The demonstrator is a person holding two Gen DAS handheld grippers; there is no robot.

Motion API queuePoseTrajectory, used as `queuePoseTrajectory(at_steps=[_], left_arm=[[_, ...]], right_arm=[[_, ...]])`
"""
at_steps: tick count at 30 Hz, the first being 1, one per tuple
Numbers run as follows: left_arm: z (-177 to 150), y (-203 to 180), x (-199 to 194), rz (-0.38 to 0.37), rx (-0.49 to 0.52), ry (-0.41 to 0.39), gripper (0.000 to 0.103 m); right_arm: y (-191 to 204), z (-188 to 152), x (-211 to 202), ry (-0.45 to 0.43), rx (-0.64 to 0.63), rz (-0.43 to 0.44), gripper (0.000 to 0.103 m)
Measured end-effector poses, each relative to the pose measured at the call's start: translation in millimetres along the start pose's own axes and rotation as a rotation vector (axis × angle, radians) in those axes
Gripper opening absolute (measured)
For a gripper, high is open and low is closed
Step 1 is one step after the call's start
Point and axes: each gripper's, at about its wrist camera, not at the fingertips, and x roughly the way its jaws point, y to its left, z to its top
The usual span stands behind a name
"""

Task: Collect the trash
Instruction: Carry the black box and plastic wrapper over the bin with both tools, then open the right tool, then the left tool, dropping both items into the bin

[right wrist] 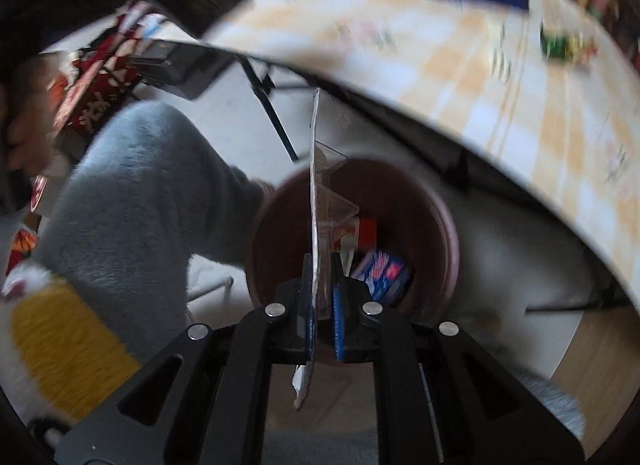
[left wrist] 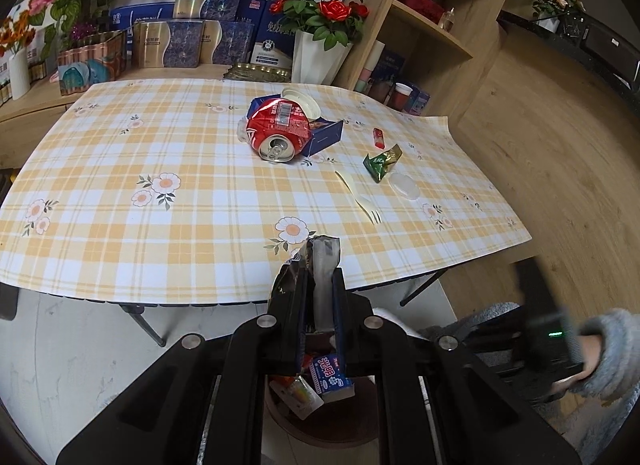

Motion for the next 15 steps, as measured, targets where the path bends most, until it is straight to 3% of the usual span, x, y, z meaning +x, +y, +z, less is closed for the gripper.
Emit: queuePoseTrajectory(at_steps=[5,9,11,13,15], left_arm=[[-4,-4,5,-0.001,0.01,0.009,0.011],[-8,-6,12,-0.004,0.019,0.024,0.011],[-11,-6,15,-0.006,0.02,0.033,0.011],[-13,-6,18,-0.008,0.02,0.037,0.011],[-15,-6,19,-0.01,0.015,0.03,0.011]], right_arm=[[-37,0,42,0.106,0.218,-0.057,0.011],[-55,0,57,0.116,0.321,-0.096,0.012],[-59,0,58,0.095,0.352,-0.098,0.018],[-63,5,54,0.055,0.37,-0.072,0.048],[-68,6,45,0.001,0.373,-0.064,0.054]])
